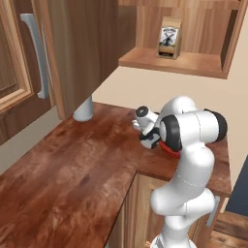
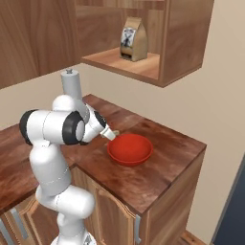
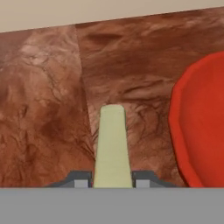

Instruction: Pick the egg and butter from the fridge and place them by the bowl for mixing.

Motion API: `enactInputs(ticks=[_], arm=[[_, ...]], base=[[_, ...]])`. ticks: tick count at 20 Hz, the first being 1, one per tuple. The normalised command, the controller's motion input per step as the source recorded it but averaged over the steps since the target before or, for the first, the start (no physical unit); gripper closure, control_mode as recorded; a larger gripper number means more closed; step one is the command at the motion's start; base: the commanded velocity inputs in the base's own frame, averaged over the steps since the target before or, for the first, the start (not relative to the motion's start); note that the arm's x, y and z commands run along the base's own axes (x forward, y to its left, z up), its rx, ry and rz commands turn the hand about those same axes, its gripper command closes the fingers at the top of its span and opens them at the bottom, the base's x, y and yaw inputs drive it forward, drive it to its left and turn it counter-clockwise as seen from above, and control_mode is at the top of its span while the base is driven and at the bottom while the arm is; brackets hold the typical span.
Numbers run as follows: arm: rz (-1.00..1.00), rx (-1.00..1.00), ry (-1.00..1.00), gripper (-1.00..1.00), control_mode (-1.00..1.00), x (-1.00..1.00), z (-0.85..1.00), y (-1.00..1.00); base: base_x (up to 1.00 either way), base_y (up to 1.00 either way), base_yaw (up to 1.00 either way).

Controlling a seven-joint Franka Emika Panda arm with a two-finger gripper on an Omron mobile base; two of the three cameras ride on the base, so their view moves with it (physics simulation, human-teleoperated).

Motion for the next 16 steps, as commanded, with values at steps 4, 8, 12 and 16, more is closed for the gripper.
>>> enactInputs(ticks=[4, 8, 12, 16], arm=[[0.0, 0.0, 0.0, -1.0, -1.0, 0.0, 0.0, 0.0], [0.0, 0.0, -0.01, -1.0, -1.0, 0.0, 0.46, 0.0], [0.07, 0.01, 0.0, -1.0, -1.0, -0.37, 1.0, 0.12], [0.11, 0.02, 0.01, -1.0, -1.0, -0.79, 1.0, 0.12]], base=[[0.0, 0.0, 0.0], [0.0, 0.0, 0.0], [0.0, 0.0, 0.0], [0.0, 0.0, 0.0]])
